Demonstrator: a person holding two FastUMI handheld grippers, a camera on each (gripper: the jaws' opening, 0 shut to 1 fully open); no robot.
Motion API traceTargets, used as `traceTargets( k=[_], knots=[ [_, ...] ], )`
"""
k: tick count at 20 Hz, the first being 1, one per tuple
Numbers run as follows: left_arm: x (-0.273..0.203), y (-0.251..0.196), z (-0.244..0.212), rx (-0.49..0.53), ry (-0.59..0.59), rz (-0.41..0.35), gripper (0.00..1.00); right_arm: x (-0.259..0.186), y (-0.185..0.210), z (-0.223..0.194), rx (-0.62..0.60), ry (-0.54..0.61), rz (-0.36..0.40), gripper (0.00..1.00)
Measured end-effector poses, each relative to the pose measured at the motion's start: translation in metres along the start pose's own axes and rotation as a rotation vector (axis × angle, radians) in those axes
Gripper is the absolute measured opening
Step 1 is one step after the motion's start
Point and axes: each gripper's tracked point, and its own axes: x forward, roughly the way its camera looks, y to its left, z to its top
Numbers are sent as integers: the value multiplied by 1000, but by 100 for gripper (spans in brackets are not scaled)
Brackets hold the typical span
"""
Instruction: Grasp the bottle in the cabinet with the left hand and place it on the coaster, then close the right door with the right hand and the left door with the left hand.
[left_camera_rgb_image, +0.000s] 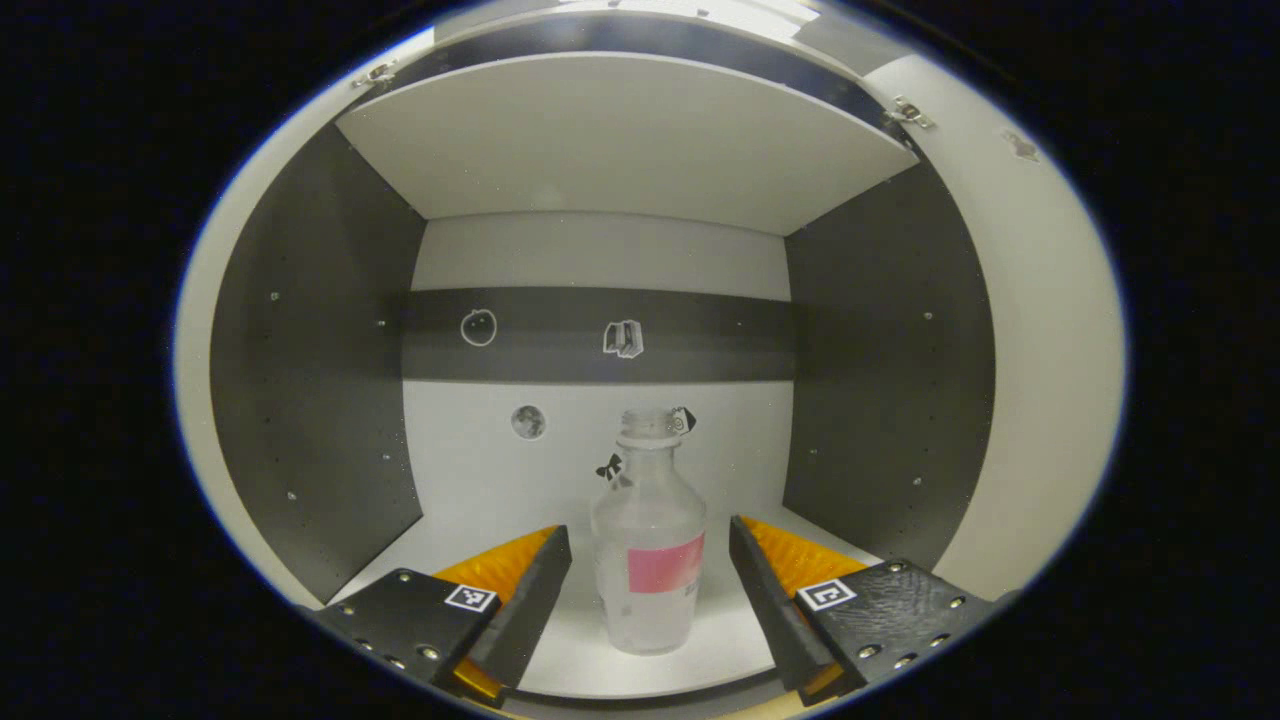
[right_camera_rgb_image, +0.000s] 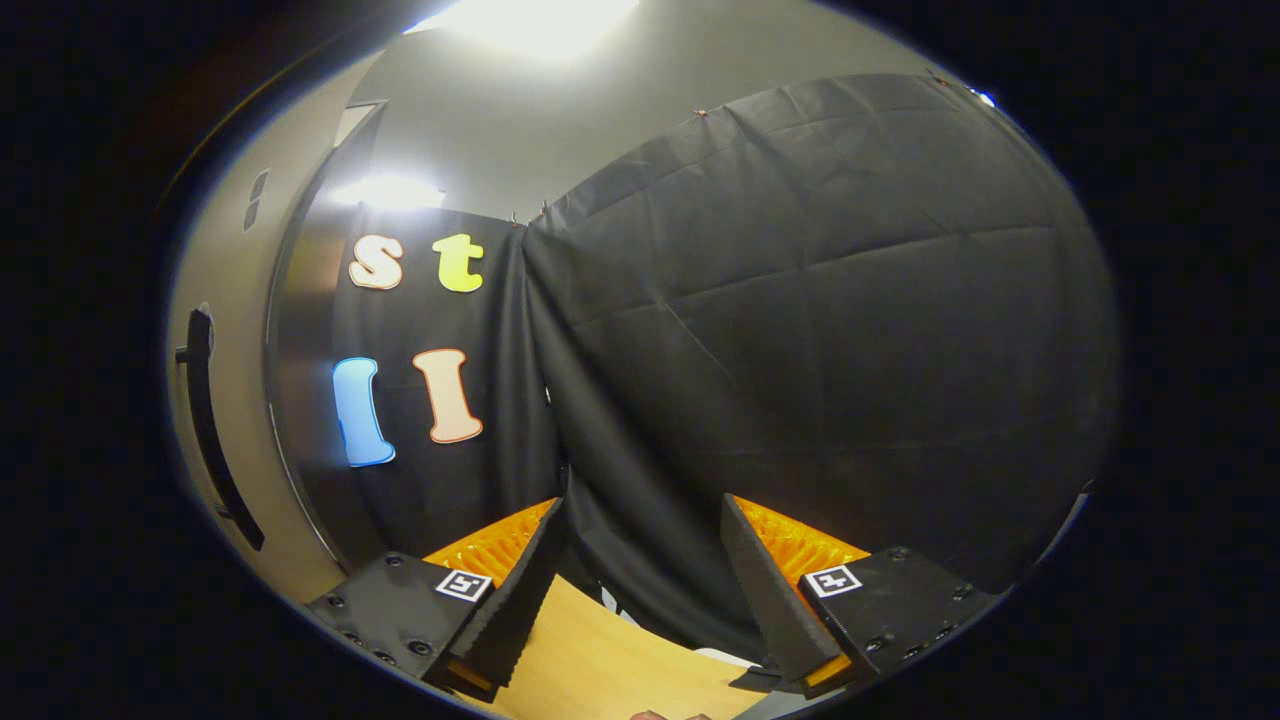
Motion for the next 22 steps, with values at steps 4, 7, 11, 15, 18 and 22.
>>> traceTargets(
  k=[4,7,11,15,18,22],
  knots=[
    [11,4,3,18,-20,26,89,15,8,-3,-7,4,26,98],
    [13,4,1,7,-23,26,74,28,18,-6,-13,7,52,98],
    [9,7,6,-18,-30,34,69,42,36,-6,-2,14,93,98],
    [-10,9,19,-42,-52,19,67,43,48,-8,-13,22,146,98],
    [-39,14,41,-57,-114,12,67,36,58,-8,-23,26,173,97],
    [-84,20,59,-45,-152,-5,66,21,65,-9,-19,35,198,98]
  ],
)
